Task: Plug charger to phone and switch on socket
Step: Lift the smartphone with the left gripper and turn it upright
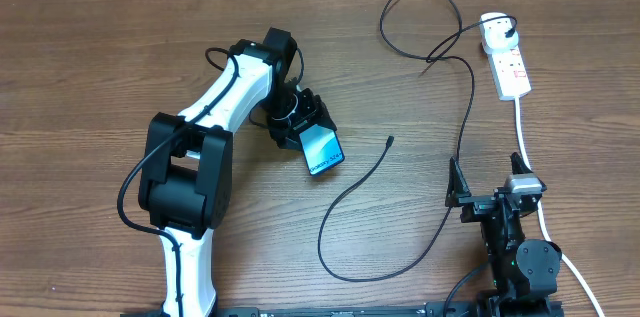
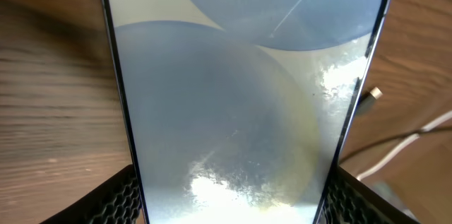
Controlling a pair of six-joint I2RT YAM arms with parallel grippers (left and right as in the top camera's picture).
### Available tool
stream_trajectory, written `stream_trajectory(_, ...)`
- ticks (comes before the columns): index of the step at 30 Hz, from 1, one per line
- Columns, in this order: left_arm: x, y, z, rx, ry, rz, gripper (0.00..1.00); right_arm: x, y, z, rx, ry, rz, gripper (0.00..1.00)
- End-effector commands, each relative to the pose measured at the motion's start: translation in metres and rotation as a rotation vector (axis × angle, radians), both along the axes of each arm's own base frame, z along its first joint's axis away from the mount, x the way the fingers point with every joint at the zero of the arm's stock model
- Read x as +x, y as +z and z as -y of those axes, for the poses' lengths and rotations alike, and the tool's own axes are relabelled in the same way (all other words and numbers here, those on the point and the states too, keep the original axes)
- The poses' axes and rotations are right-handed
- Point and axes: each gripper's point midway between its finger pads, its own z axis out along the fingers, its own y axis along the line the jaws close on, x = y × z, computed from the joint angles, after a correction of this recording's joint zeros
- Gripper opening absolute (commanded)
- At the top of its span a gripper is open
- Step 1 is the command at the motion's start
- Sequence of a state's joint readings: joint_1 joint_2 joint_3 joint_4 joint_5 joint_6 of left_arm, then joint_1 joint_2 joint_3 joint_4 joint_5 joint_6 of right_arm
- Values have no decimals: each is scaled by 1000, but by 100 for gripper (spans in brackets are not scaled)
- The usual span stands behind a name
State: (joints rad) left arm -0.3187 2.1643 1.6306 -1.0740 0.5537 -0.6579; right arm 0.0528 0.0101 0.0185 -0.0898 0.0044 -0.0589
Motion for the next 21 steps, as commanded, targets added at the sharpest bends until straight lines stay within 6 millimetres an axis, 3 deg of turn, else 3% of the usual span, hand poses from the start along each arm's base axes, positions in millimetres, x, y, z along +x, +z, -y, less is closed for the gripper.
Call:
stream_trajectory(1,1,19,24,-169,-24,-10,64,0,-2,1,3,-4,2,100)
stream_trajectory(14,1,28,33,-243,-21,-24,64,0,-2,1,3,-4,2,100)
stream_trajectory(21,3,62,56,-497,-10,-55,64,0,-2,1,3,-4,2,100)
